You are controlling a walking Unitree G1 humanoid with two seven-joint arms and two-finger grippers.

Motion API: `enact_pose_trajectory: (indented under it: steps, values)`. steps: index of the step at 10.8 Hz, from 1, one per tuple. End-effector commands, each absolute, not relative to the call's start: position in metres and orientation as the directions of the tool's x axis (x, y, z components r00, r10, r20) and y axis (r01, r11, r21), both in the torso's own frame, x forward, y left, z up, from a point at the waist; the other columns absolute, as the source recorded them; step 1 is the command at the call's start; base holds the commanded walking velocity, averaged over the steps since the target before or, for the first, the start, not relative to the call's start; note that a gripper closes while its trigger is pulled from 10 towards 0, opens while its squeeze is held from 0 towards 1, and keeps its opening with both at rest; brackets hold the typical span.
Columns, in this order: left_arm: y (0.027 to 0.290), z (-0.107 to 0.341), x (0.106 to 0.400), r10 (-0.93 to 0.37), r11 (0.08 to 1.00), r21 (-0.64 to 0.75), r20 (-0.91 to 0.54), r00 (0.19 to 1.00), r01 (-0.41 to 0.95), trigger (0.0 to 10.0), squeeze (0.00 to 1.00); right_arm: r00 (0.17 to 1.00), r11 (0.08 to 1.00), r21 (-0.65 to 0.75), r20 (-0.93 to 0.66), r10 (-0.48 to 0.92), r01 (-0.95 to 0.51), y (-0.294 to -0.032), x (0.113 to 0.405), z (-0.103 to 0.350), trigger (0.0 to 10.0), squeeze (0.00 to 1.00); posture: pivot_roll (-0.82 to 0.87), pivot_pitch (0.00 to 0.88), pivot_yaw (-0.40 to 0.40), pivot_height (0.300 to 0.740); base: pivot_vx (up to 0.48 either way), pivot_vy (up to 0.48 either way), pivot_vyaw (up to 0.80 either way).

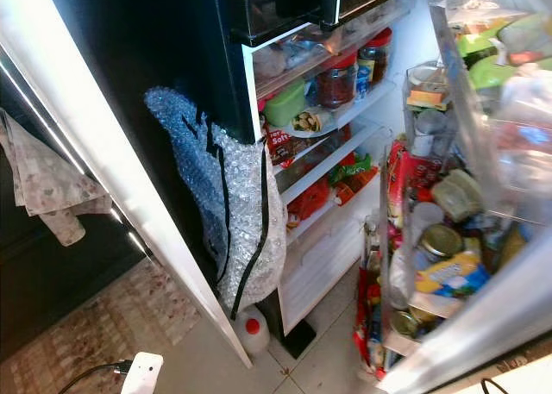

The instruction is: Restocking fridge

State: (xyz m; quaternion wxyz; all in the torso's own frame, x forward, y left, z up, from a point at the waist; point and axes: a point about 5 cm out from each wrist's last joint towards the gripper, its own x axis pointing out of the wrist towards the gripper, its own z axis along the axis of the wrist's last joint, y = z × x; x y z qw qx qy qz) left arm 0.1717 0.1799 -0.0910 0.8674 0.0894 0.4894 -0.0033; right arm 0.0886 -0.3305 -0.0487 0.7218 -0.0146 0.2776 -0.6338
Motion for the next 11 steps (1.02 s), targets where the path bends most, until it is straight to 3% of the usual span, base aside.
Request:
enact_pose_trajectory:
  steps: [1, 6, 7, 8, 10, 11]
  values:
    - [0.186, -0.092, 0.168, 0.097, 0.980, 0.170, -0.855, 0.509, 0.100, 10.0, 0.00, 0.044, 0.193, -0.376, -0.371, -0.928, 0.906, -0.332, 0.089, -0.048, 10.0, 0.00, -0.06, 0.032, 0.089, 0.740, 0.000, 0.000, 0.00]
    - [0.187, -0.092, 0.169, 0.095, 0.980, 0.171, -0.855, 0.509, 0.104, 10.0, 0.00, 0.077, 0.207, -0.375, -0.334, -0.939, 0.904, -0.334, 0.094, -0.043, 10.0, 0.00, -0.06, 0.037, 0.094, 0.740, 0.000, 0.000, 0.00]
    - [0.187, -0.092, 0.169, 0.096, 0.980, 0.172, -0.855, 0.510, 0.105, 10.0, 0.00, 0.166, 0.282, -0.323, -0.343, -0.925, 0.903, -0.333, 0.105, -0.041, 10.0, 0.00, -0.07, 0.037, 0.095, 0.740, 0.000, 0.000, 0.00]
    - [0.187, -0.091, 0.169, 0.095, 0.979, 0.173, -0.855, 0.510, 0.107, 10.0, 0.00, 0.330, 0.415, -0.283, -0.303, -0.894, 0.865, -0.328, 0.129, -0.033, 10.0, 0.00, -0.07, 0.035, 0.096, 0.740, 0.000, 0.000, 0.00]
    - [0.187, -0.091, 0.169, 0.095, 0.979, 0.173, -0.854, 0.512, 0.106, 10.0, 0.00, 0.411, 0.457, -0.266, -0.213, -0.886, 0.849, -0.332, 0.144, -0.020, 10.0, 0.00, -0.06, 0.031, 0.095, 0.740, 0.000, 0.000, 0.00]
    - [0.188, -0.091, 0.169, 0.096, 0.979, 0.173, -0.853, 0.512, 0.105, 10.0, 0.00, 0.390, 0.425, -0.272, -0.175, -0.904, 0.863, -0.340, 0.141, -0.013, 10.0, 0.00, -0.06, 0.030, 0.095, 0.740, 0.000, 0.000, 0.00]
